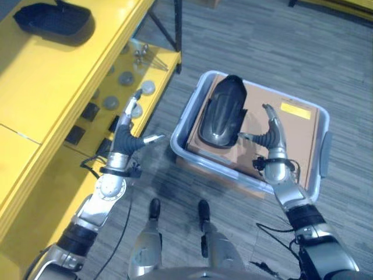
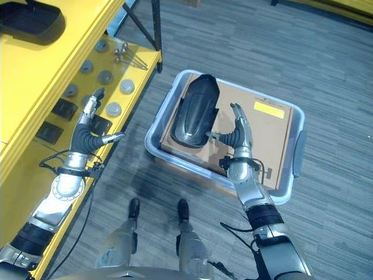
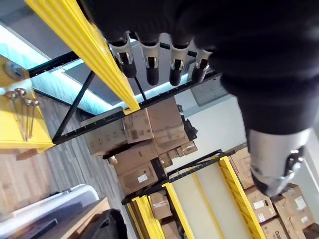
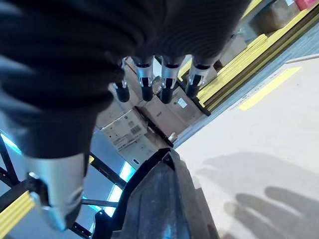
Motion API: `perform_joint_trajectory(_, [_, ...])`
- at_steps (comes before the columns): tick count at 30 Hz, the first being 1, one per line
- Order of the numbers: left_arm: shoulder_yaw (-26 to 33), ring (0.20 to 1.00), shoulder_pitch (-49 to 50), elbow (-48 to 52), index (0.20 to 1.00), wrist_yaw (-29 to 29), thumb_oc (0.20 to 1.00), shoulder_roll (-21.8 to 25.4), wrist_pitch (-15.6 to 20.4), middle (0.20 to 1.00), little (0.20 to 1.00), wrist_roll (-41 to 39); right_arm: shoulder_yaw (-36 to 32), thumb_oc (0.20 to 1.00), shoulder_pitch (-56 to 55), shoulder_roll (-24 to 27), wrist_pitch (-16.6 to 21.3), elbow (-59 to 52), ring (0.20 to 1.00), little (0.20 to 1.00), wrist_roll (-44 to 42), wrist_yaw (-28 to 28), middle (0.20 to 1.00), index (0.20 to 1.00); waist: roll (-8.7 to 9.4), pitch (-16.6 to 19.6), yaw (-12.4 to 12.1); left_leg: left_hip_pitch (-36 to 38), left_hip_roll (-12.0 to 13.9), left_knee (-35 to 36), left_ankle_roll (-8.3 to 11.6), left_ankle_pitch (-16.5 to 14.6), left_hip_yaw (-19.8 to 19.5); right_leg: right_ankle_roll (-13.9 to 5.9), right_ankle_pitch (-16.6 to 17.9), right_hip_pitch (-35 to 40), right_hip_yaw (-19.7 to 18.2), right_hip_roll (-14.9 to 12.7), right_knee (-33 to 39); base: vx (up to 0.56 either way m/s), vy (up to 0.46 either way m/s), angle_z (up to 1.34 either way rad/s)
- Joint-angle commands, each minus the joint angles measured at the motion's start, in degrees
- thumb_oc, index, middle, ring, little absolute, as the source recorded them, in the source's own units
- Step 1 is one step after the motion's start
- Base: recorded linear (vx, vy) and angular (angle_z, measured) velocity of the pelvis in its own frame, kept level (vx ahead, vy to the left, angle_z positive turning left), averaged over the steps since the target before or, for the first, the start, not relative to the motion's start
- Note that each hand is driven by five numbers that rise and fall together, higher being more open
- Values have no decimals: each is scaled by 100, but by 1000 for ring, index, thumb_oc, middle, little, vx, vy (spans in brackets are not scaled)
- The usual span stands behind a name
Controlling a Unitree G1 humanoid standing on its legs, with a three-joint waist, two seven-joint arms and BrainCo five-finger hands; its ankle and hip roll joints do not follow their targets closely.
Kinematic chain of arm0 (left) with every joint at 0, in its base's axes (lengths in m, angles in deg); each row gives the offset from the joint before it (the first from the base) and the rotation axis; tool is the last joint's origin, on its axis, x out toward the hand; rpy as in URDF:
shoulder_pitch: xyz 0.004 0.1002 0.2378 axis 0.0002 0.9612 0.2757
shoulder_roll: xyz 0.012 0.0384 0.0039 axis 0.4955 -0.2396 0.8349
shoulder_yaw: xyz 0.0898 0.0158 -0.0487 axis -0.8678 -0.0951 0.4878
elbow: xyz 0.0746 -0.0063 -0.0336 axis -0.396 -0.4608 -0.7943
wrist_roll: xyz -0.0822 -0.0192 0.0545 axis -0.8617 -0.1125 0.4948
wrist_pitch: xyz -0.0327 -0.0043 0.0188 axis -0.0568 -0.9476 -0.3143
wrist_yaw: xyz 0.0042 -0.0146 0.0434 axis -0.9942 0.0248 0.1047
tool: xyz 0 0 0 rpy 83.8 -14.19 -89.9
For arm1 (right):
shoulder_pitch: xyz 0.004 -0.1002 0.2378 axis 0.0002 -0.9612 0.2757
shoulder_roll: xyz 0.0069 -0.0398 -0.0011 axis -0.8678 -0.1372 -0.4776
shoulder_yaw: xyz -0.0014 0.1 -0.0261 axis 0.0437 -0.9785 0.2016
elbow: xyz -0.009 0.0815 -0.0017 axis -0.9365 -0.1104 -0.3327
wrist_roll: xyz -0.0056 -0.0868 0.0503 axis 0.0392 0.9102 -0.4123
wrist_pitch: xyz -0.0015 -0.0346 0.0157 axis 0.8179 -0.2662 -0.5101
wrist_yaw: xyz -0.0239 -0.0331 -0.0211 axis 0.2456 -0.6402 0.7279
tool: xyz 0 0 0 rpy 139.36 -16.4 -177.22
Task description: Move parts from the plastic box to the shelf.
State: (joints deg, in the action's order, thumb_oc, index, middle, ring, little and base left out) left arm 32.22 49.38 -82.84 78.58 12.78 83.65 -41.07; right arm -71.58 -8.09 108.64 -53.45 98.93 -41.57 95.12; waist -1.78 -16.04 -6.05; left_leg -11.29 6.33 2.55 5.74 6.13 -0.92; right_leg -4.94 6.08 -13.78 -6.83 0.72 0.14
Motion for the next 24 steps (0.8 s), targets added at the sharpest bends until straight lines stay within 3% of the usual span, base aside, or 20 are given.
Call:
perform_joint_trajectory(1, [73, 1000, -188, 258, 1000, 263, 1000, 100, 452, 1000, 1000, -84, 71, 1000, 316, 46, 79, 71, 1000, 1000, 115, 299, 1000, 1000, 204, 186, -71, 263, -228, -546, -272, -1207, 72, -549, -997, -189, -392, -157, -686, 12, 11, 8])
perform_joint_trajectory(4, [52, 1000, -222, 181, 1000, 297, 1000, 80, 462, 1000, 1000, -198, 174, 1000, 452, 35, -56, 429, 1000, 1000, 114, 334, 1000, 1000, 192, 165, -112, 220, -258, -553, -275, -1197, 32, -554, -981, -224, -380, -183, -687, 20, 13, 10])
perform_joint_trajectory(7, [9, 1000, -268, 158, 1000, 478, 1000, 114, 478, 1000, 1000, -231, 345, 1000, 956, -98, -402, 1286, 1000, 1000, 250, 715, 1000, 1000, 137, 105, -201, 153, -303, -583, -281, -1186, 3, -574, -948, -273, -373, -209, -703, 14, 22, 7])
perform_joint_trajectory(11, [-16, 1000, -312, 152, 1000, 552, 1000, 136, 487, 1000, 1000, -213, 419, 1000, 1270, -161, -491, 1721, 1000, 1000, 187, 808, 1000, 1000, 114, 65, -225, 128, -324, -598, -280, -1187, 10, -578, -943, -296, -366, -213, -705, 2, 8, 0])
perform_joint_trajectory(15, [-76, 1000, -332, 145, 1000, 635, 1000, 182, 501, 1000, 1000, -230, 638, 1000, 1825, -224, -574, 2850, 1000, 1000, -185, 665, 1000, 1000, 73, 22, -307, 88, -352, -595, -272, -1165, 6, -584, -916, -323, -345, -219, -692, 0, 0, 0])
perform_joint_trajectory(16, [-62, 1000, -347, 116, 1000, 656, 1000, 191, 497, 1000, 1000, -233, 834, 200, 2105, -313, -582, 3481, 200, 200, -382, 431, 200, 200, 65, 6, -329, 83, -363, -588, -269, -1154, 9, -592, -901, -326, -343, -225, -679, 0, 0, 0])
perform_joint_trajectory(18, [-94, 1000, -366, 75, 1000, 498, 1000, 224, 486, 1000, 1000, -254, 1050, 200, 2378, -433, -555, 4313, 200, 200, -799, -229, 200, 200, 84, 40, -356, 90, -364, -578, -259, -1149, 4, -592, -913, -304, -326, -223, -664, 0, 0, 0])
perform_joint_trajectory(24, [-25, 1000, -299, 131, 1000, 153, 1000, 236, 443, 1000, 1000, -487, 1025, 200, 2152, -482, -513, 4765, 200, 200, -984, -583, 200, 200, 126, 159, -345, 191, -356, -592, -258, -1191, -30, -590, -1001, -171, -320, -219, -679, 0, -1, 1])
